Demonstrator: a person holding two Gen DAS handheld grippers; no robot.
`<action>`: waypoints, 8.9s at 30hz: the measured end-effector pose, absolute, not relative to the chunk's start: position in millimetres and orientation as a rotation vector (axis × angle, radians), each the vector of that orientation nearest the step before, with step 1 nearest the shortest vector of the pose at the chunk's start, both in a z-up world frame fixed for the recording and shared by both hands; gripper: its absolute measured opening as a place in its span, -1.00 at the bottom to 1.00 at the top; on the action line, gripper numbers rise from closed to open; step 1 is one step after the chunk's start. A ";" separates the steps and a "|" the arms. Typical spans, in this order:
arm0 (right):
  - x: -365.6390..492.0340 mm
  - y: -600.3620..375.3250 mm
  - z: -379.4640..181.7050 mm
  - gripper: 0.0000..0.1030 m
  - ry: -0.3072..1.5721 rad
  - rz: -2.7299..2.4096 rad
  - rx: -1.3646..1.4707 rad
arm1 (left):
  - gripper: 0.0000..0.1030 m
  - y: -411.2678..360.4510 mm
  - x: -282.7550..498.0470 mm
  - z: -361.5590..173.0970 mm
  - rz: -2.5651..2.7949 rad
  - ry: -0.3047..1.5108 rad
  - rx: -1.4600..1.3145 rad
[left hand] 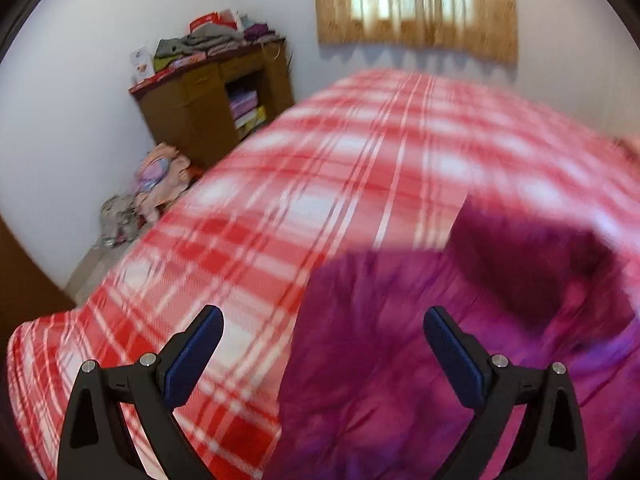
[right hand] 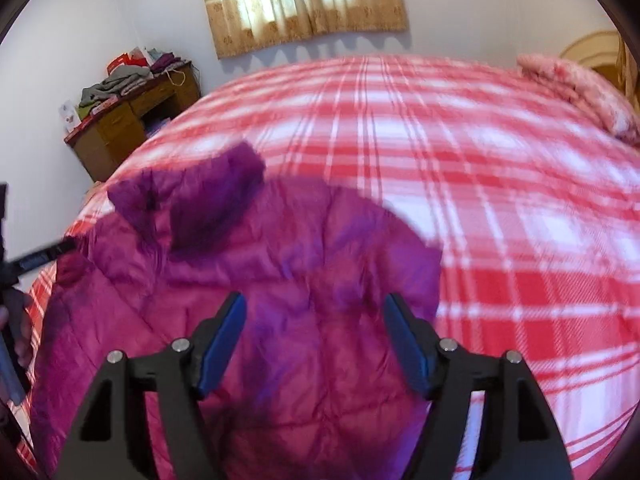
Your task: Fold large clothes
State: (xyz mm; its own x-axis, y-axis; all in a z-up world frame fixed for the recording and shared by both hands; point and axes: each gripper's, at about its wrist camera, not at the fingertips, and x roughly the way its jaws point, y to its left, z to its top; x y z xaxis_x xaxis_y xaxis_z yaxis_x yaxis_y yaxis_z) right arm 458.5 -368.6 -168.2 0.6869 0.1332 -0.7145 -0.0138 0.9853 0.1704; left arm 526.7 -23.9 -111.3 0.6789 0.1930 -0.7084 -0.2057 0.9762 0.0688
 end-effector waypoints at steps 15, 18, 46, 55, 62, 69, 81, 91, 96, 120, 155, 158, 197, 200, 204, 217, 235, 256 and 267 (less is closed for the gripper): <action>579.1 -318.3 -142.6 0.58 0.896 0.189 0.134 | 0.95 -100.6 638.4 -138.6 0.057 0.885 0.129; 591.9 -315.9 -158.5 0.57 0.937 0.186 0.110 | 0.92 -101.1 639.1 -152.5 0.025 0.896 0.153; 530.5 -321.0 -204.3 -0.82 0.871 0.138 -0.184 | -0.68 -76.7 535.6 -160.1 -0.137 0.786 0.175; 522.2 -326.3 -195.5 -0.70 0.868 0.150 -0.162 | 0.72 -52.9 537.4 -101.6 0.007 0.624 0.065; 499.6 -345.7 -166.3 -0.35 0.861 0.146 -0.145 | 0.72 -71.4 578.9 -164.9 0.046 0.840 0.198; 515.1 -354.9 -127.6 -0.24 0.760 0.119 0.030 | 0.72 -73.3 570.0 -132.6 0.009 0.735 0.094; 549.8 -298.2 -198.6 -0.42 0.828 0.187 0.091 | 0.72 -117.8 587.6 -186.1 -0.084 0.859 0.035; 549.2 -302.8 -216.9 -0.42 0.833 0.207 0.114 | 0.73 -120.6 589.9 -201.9 -0.066 0.877 0.055; 550.7 -300.2 -219.3 -0.42 0.837 0.200 0.101 | 0.76 -120.8 593.2 -203.2 -0.057 0.880 0.069; 552.5 -292.5 -222.1 -0.42 0.837 0.169 0.048 | 0.81 -123.5 593.6 -205.0 -0.040 0.881 0.094; 553.8 -289.7 -222.8 -0.42 0.837 0.157 0.031 | 0.82 -124.4 594.3 -205.7 -0.036 0.882 0.101; 553.6 -289.3 -222.7 -0.42 0.837 0.157 0.031 | 0.82 -124.4 594.3 -205.7 -0.036 0.882 0.101; 177.2 -396.1 -185.6 0.65 0.891 0.118 0.170 | 0.88 70.1 200.6 -157.0 -0.018 0.817 0.110; 155.3 -390.7 -194.9 0.65 0.906 0.114 0.175 | 0.88 71.9 186.8 -167.1 -0.020 0.831 0.090; 130.5 -384.5 -207.4 0.65 0.924 0.104 0.172 | 0.88 76.3 167.3 -180.7 -0.026 0.855 0.077; 85.1 -373.6 -218.1 0.65 0.919 0.104 0.216 | 0.88 64.6 148.6 -197.0 -0.088 0.897 0.096; 73.2 -365.7 -188.8 -0.83 0.758 0.207 0.293 | -0.88 46.8 111.1 -143.2 -0.337 0.739 0.076; 166.7 -378.1 -59.5 -0.85 0.402 0.185 0.356 | -0.85 47.0 197.9 -66.9 -0.312 0.529 0.098; 282.9 -397.3 -112.0 -0.85 0.525 0.056 0.410 | 0.84 82.1 278.0 -66.5 -0.077 0.399 -0.077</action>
